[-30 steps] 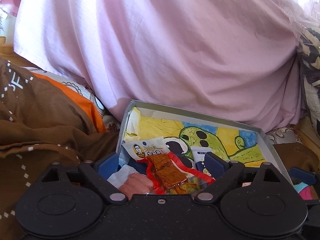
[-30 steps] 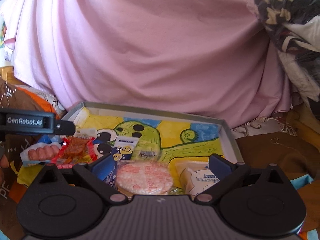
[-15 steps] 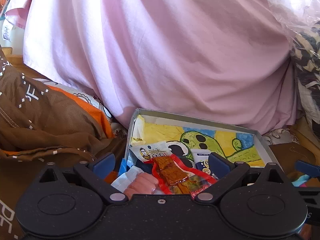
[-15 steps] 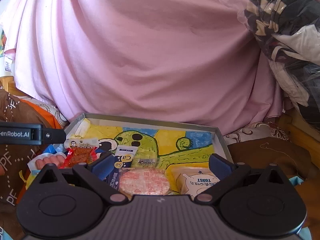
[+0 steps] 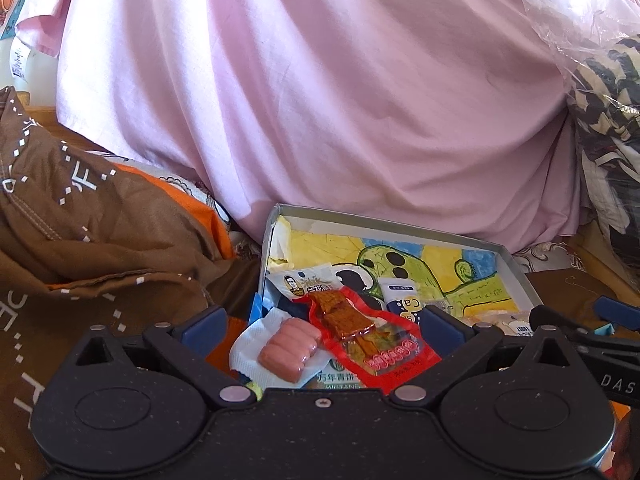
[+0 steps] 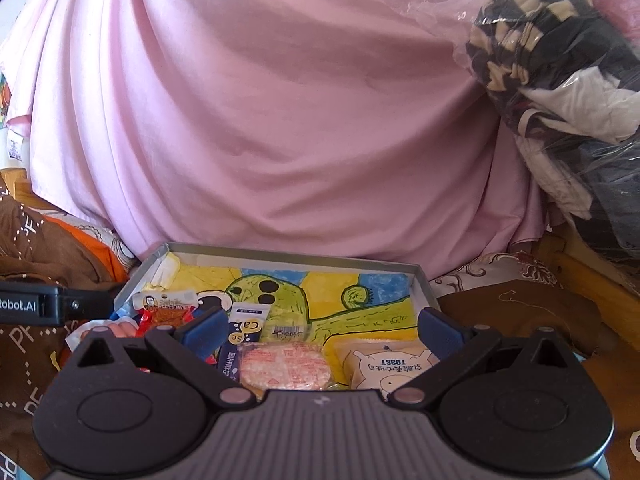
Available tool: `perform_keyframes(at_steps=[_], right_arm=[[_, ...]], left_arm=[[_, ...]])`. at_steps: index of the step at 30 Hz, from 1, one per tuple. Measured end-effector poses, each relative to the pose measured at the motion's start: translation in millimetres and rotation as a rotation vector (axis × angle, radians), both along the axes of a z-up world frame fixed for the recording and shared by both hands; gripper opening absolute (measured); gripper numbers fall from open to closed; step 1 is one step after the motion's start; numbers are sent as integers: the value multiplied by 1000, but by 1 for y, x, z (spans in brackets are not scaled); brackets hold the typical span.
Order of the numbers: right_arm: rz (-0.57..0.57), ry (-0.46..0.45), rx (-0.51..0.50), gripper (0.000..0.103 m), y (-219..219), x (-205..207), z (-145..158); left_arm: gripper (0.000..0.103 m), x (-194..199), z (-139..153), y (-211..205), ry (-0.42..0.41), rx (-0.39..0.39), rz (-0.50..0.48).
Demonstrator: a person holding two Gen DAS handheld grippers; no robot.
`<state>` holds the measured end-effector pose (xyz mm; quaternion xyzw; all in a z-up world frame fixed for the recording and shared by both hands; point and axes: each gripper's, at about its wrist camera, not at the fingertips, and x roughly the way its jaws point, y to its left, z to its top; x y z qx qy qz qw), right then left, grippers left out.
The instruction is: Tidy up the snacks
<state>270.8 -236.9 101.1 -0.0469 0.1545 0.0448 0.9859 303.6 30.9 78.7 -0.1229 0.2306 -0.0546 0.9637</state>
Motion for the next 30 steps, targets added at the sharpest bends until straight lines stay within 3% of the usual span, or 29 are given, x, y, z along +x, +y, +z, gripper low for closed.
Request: perform_keyframes(at_steps=[20, 25, 30], right_arm=[[-65, -76, 51, 103, -19, -35, -4], [-46, -100, 57, 103, -20, -48, -5], [-38, -135, 71, 103, -22, -63, -4]], left_arm=[[102, -40, 3, -8, -68, 56, 24], [102, -51, 3, -6, -66, 10, 21], [102, -68, 4, -9, -88, 23, -7]])
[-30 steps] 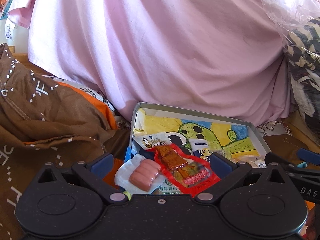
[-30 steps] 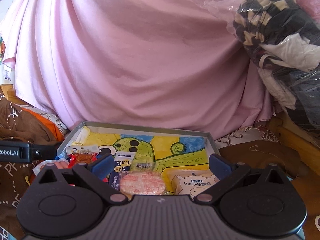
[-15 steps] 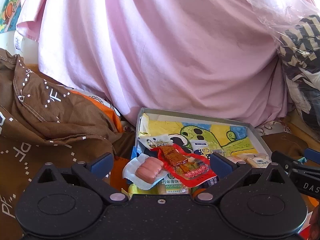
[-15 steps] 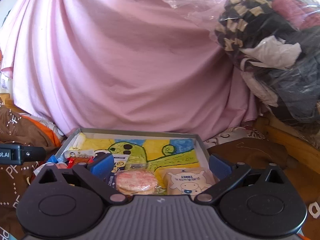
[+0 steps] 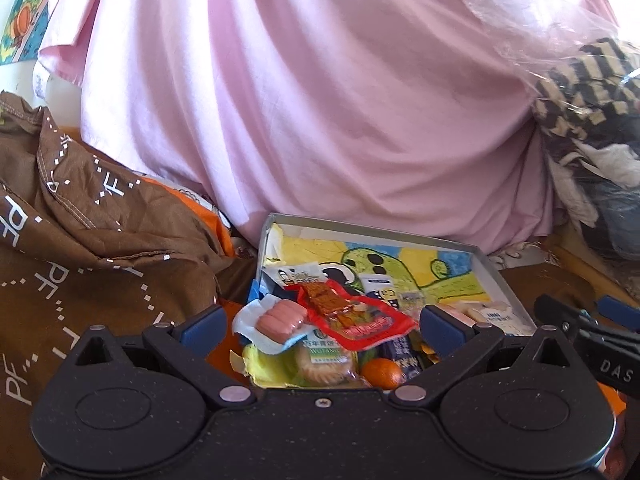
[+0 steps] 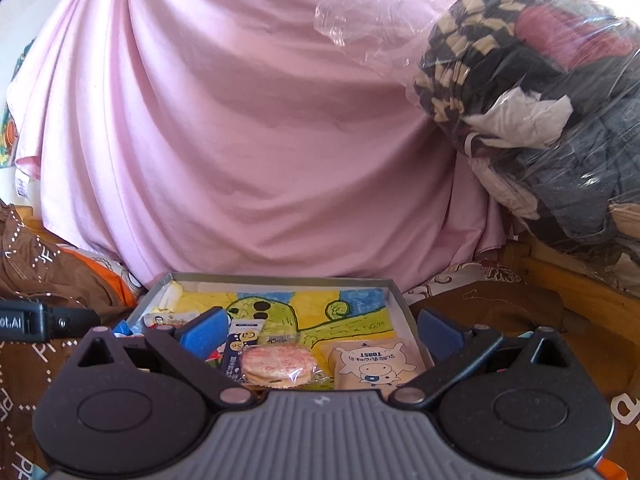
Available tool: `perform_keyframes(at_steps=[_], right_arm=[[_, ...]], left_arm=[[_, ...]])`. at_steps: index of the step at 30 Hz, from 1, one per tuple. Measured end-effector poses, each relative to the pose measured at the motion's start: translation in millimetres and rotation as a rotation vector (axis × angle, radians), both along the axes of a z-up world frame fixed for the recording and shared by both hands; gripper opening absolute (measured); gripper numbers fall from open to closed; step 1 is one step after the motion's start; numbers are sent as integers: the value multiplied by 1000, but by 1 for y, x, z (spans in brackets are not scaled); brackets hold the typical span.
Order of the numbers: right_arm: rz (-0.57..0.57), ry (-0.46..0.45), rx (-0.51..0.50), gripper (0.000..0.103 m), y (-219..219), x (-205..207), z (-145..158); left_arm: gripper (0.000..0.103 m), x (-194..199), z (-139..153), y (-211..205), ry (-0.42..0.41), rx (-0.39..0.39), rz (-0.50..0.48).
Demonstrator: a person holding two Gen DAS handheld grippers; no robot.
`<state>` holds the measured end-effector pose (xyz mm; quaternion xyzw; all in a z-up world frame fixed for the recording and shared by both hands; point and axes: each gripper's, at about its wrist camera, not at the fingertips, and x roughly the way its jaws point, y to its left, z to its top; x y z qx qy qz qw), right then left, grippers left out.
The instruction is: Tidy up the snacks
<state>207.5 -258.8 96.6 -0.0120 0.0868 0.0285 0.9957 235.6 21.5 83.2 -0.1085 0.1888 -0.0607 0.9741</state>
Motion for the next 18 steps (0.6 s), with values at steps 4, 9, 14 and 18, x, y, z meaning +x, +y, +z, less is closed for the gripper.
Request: perform_keyframes(at_steps=[4, 9, 14, 18], right_arm=[[11, -20, 10, 103, -3, -14, 1], [27, -43, -14, 103, -1, -28, -1], [38, -54, -1, 103, 1, -38, 0], [46, -61, 5, 103, 4, -46, -1]], left_arm=[[102, -15, -1, -1, -21, 15, -15], [102, -27, -3, 0, -43, 32, -20], [102, -36, -4, 4, -49, 32, -10], [102, -43, -7, 7, -34, 23, 4]])
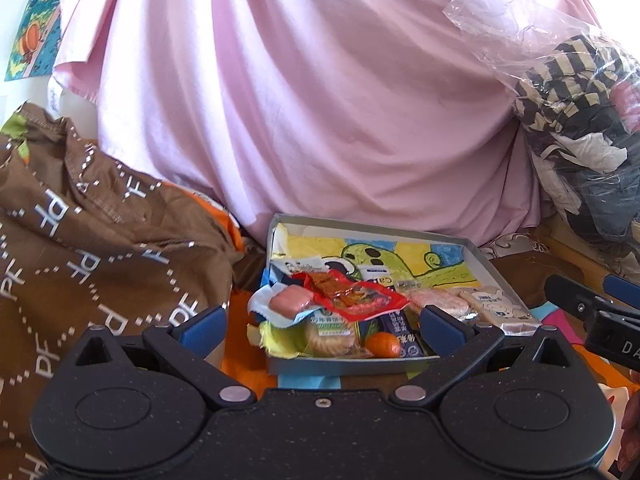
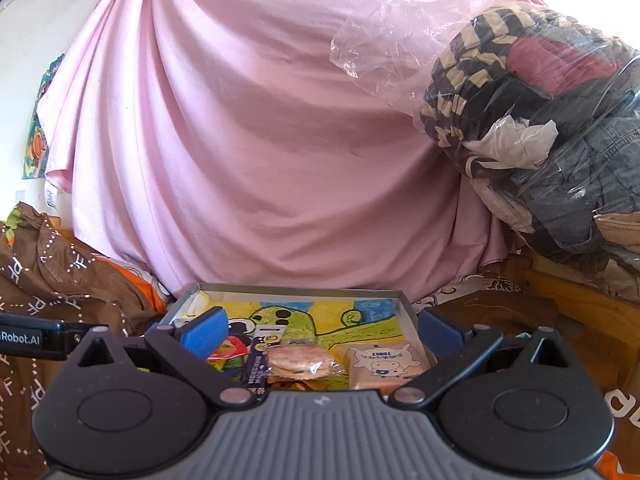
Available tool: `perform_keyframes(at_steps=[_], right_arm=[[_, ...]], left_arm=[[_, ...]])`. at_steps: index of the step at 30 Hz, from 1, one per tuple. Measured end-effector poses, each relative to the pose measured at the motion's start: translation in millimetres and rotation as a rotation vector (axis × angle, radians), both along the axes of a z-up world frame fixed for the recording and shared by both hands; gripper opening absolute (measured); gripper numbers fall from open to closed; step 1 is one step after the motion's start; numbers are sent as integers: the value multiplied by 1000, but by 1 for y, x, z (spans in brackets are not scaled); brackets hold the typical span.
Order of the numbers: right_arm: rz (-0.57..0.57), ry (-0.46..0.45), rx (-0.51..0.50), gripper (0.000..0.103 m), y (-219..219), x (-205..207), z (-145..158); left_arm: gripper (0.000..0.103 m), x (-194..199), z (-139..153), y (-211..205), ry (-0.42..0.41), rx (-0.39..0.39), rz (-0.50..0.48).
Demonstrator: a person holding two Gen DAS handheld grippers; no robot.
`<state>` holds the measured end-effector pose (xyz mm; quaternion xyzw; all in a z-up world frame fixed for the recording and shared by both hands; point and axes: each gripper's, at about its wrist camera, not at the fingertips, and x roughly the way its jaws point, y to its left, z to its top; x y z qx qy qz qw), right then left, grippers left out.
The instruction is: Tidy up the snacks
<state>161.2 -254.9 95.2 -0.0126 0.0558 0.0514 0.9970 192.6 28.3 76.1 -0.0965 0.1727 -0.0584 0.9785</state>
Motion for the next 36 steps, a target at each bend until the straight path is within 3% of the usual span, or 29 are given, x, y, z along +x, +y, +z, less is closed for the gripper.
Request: perform_keyframes(at_steps=[16, 36], right_arm=[[-50, -17, 66, 103, -1, -33, -13], [-21, 34, 47, 103, 10, -71, -37]], left_arm=[[102, -21, -20, 6, 51, -18, 35], [102, -51, -46, 6, 155, 41, 43]])
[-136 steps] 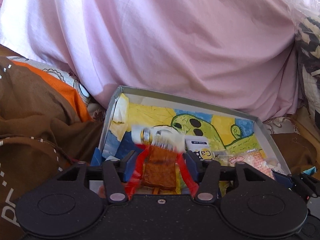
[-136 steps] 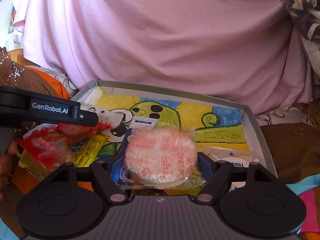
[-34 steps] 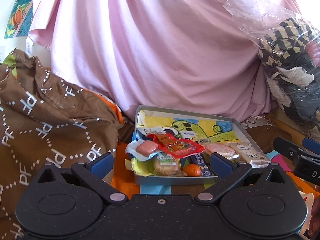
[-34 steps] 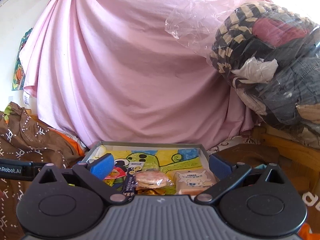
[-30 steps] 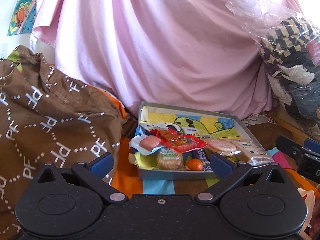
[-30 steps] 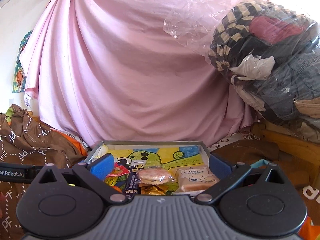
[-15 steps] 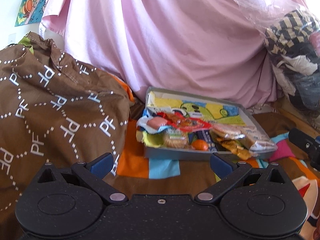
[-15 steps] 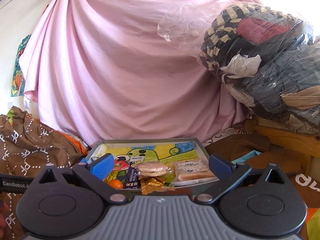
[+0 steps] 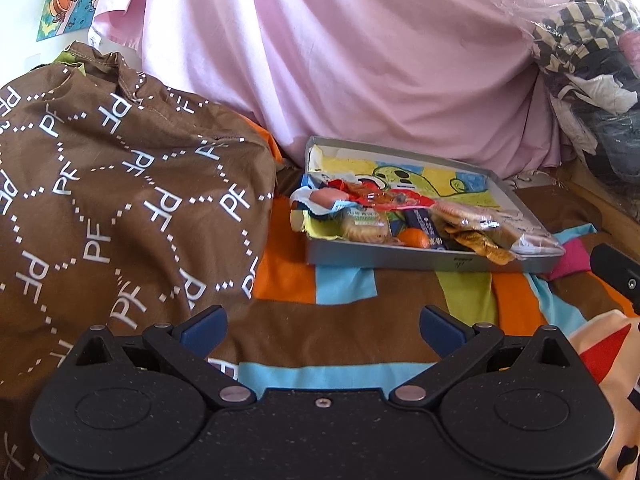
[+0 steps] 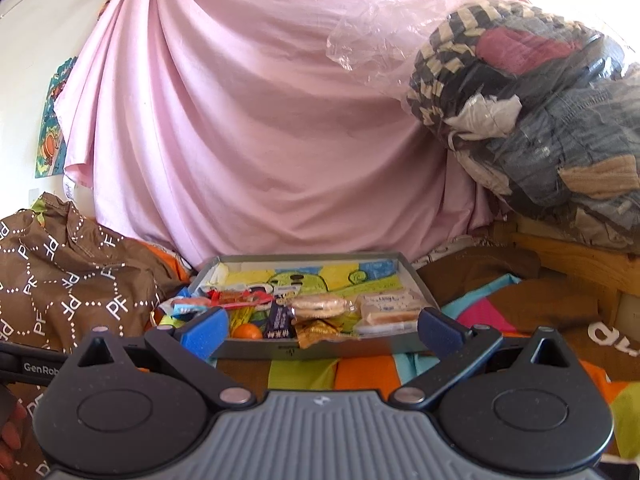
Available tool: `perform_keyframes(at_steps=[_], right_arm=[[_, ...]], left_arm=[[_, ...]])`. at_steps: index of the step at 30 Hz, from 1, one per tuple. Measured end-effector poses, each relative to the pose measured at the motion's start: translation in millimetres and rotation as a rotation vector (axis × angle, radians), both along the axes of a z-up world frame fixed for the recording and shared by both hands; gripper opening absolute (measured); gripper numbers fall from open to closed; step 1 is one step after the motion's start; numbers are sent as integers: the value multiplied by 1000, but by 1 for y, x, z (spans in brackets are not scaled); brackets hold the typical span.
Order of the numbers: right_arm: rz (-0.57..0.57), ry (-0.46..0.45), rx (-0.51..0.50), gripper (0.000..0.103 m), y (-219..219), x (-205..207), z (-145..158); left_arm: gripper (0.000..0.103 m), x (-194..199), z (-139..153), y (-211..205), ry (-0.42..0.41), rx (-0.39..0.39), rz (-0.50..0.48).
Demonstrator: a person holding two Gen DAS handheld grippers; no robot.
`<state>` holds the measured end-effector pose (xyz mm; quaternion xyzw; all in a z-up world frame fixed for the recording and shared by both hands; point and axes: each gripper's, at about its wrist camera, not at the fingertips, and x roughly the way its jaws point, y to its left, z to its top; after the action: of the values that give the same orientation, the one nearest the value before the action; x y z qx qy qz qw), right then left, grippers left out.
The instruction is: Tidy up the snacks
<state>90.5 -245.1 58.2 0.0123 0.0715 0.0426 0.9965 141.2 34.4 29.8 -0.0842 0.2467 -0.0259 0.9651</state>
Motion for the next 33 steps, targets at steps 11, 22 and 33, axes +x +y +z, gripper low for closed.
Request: perform_keyframes(at_steps=[11, 22, 33], right_arm=[[-4, 80, 1, 103, -4, -12, -21], [-10, 103, 11, 103, -8, -24, -32], [7, 131, 4, 103, -7, -32, -41]], left_arm=[[102, -18, -15, 0, 58, 34, -25], [102, -32, -22, -3, 67, 59, -38], [102, -47, -25, -4, 68, 67, -45]])
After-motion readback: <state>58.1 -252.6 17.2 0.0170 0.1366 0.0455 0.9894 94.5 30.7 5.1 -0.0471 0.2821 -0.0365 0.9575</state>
